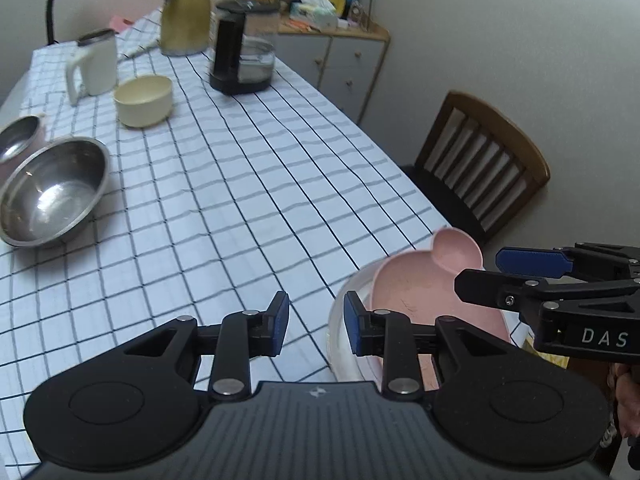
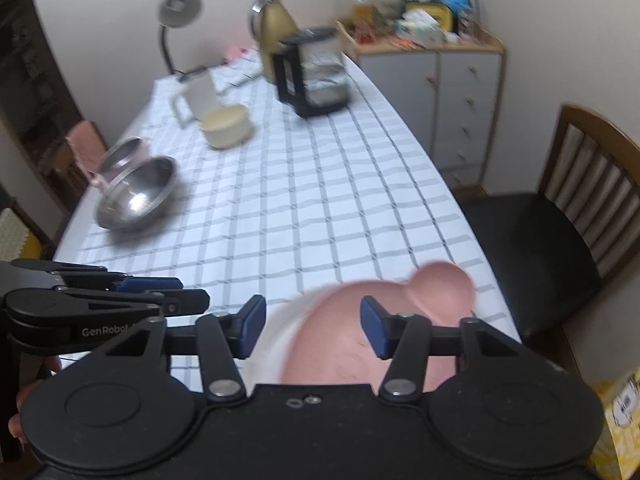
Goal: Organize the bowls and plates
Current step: 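Lower the pink plate onto the white plate stack and open both grippers, then move both grippers to the rim of the large steel bowl, then close both grippers on the steel bowl rim, then lift the steel bowl with both grippers and carry it toward the plate stack, then lower the steel bowl onto the table beside the plates and open both grippers, then move both grippers to the rim of the pink-handled steel pot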
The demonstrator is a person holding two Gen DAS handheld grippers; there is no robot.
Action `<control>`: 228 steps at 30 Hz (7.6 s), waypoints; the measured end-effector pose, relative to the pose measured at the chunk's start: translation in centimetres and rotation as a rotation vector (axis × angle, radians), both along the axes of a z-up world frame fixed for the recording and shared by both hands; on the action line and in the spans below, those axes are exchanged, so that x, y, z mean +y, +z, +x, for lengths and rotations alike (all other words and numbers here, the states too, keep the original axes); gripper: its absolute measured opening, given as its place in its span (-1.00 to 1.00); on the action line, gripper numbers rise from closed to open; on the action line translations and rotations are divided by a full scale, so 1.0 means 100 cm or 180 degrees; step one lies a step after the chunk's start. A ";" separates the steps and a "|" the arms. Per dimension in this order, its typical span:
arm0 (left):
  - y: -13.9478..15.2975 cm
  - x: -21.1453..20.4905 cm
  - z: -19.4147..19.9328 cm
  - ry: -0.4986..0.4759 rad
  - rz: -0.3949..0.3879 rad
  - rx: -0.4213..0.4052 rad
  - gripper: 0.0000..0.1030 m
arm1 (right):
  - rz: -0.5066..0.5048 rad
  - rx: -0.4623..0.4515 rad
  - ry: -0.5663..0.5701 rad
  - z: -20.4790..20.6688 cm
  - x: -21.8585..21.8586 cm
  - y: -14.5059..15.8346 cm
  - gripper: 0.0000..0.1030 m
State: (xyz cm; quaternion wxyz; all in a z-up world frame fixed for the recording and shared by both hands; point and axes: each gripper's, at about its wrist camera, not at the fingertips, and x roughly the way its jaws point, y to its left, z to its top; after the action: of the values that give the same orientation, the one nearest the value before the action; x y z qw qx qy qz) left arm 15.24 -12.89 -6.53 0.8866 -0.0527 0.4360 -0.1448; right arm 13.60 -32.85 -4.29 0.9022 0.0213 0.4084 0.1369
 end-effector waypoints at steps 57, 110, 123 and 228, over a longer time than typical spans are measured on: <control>-0.075 0.267 0.154 0.2223 0.0282 0.0550 0.58 | -0.0233 0.0312 0.1111 0.270 0.274 -0.075 0.73; -0.030 0.217 -0.019 0.1852 0.0313 0.0565 -0.66 | -0.0044 0.0593 0.1108 0.102 0.219 -0.036 -0.76; -0.065 0.190 -0.083 0.1703 0.0374 0.0718 -0.66 | -0.0108 0.0804 0.1164 0.023 0.193 -0.081 -0.72; -0.013 0.352 0.235 0.2200 0.0774 0.0193 0.47 | -0.0460 -0.0064 0.1458 0.316 0.382 -0.019 0.89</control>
State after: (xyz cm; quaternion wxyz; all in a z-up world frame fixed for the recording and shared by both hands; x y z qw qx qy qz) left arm 38.79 22.27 -7.83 0.8697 -0.0954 0.4326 0.2178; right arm 45.19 5.35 -6.15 0.8508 -0.1378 0.4024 0.3087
